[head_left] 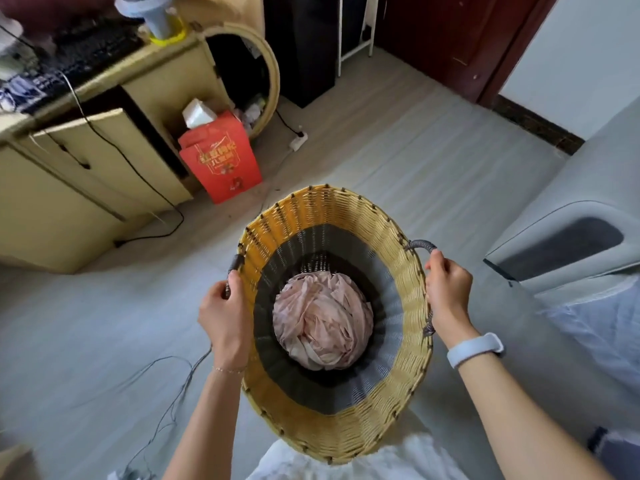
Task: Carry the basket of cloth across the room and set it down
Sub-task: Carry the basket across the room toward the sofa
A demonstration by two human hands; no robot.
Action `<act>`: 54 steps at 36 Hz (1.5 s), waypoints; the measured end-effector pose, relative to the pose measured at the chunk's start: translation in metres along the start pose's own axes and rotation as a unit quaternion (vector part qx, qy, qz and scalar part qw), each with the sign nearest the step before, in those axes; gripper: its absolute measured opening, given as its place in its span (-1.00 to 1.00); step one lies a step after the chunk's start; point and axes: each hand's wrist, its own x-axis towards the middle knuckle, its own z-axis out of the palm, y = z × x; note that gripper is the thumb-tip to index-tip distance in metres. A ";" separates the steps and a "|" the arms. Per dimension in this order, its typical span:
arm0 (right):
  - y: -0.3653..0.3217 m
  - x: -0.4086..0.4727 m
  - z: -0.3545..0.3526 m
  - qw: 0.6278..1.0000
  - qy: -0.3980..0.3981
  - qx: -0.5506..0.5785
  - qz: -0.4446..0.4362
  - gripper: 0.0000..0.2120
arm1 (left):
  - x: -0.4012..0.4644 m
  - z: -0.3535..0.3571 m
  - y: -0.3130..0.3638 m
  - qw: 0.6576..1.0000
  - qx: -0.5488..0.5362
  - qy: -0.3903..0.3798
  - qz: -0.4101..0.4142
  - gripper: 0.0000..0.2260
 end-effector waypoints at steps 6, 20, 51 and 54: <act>-0.044 0.106 0.031 1.000 -0.004 -0.014 0.008 -0.61 | 0.064 0.075 0.065 1.000 0.009 -0.014 -0.007 -0.53; -0.127 0.290 0.068 0.998 0.058 -0.003 0.006 -0.60 | 0.189 0.229 0.205 0.994 0.009 -0.087 0.059 -0.62; -0.204 0.636 -0.017 0.926 0.352 0.055 0.129 -0.66 | 0.295 0.696 0.503 0.891 0.061 -0.390 0.224 -0.61; -0.204 0.680 -0.053 0.917 0.368 0.073 0.137 -0.65 | 0.271 0.744 0.535 0.883 0.078 -0.394 0.242 -0.64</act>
